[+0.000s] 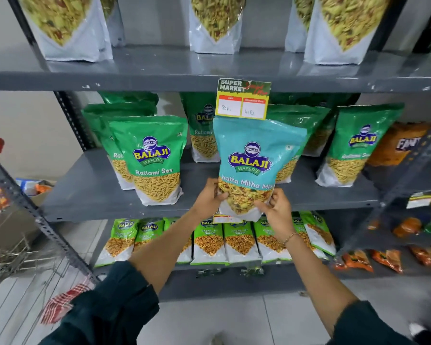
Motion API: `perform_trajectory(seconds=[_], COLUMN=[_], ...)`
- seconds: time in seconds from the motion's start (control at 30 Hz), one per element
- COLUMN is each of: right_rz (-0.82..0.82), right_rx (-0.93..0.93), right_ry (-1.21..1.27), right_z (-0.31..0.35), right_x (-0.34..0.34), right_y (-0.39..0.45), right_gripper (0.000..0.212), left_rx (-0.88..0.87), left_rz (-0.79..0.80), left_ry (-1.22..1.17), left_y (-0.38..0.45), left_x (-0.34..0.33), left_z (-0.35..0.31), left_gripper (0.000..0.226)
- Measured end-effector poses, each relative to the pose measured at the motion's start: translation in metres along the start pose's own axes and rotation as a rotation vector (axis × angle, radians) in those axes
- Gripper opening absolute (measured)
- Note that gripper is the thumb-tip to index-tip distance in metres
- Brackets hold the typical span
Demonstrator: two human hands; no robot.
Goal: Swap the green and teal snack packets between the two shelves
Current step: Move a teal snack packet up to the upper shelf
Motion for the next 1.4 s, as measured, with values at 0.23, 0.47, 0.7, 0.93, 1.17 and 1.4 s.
perform_trajectory(seconds=[0.23, 0.47, 0.7, 0.93, 1.17, 1.4], right_rz=[0.015, 0.063, 0.117, 0.177, 0.155, 0.128], right_rx=[0.058, 0.174, 0.346, 0.482, 0.528, 0.447], right_ry=[0.038, 0.105, 0.112, 0.113, 0.074, 0.081], right_z=[0.044, 0.134, 0.247, 0.33, 0.369, 0.356], right_x=[0.016, 0.006, -0.01, -0.029, -0.039, -0.052], right_y=[-0.062, -0.07, -0.028, 0.031, 0.104, 0.177], right_gripper=[0.032, 0.032, 0.025, 0.024, 0.034, 0.032], left_rx=[-0.079, -0.19, -0.353, -0.408, -0.433, -0.39], left_rz=[0.044, -0.06, -0.119, -0.192, -0.282, -0.31], left_ry=[0.017, -0.016, -0.053, -0.047, -0.1, -0.16], left_y=[-0.073, -0.118, -0.128, -0.097, -0.041, 0.032], left_x=[0.012, 0.065, 0.134, 0.192, 0.233, 0.242], left_z=[-0.045, -0.114, -0.209, -0.276, -0.313, -0.315], left_gripper=[0.045, 0.057, 0.032, 0.037, 0.035, 0.03])
Point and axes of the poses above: each hand's wrist, its own y-axis towards the middle knuckle, its own x-axis out of the back of the hand, z = x × y, the point moved 10 cm from there along y, towards the middle knuckle, and after that the axes turned 4 degrees about x, right-handed, at the moved point
